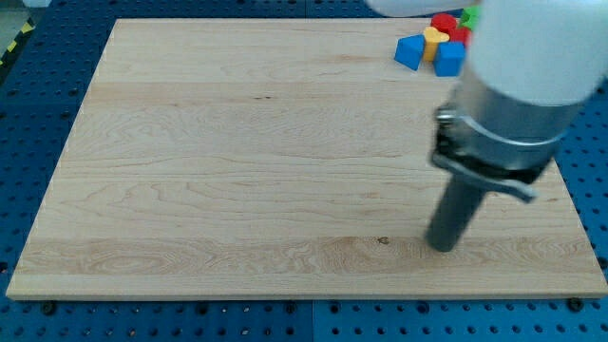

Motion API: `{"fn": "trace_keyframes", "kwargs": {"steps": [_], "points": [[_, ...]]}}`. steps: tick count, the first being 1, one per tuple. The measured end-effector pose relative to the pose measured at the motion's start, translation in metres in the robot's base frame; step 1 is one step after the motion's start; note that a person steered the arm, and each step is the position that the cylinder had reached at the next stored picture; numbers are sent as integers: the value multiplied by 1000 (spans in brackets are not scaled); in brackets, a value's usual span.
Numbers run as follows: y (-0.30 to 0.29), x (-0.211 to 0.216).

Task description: Move the arm to the bottom right of the yellow hexagon

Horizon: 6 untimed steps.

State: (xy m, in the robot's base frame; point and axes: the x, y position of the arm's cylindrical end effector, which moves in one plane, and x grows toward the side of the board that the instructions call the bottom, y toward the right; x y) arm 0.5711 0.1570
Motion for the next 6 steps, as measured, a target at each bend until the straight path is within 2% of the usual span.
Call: {"fn": "trace_keyframes", "kwargs": {"steps": [1,2,4,5,6], "points": [[69,-15],[113,-33],[114,-81],[151,-80],[188,-99]]}}
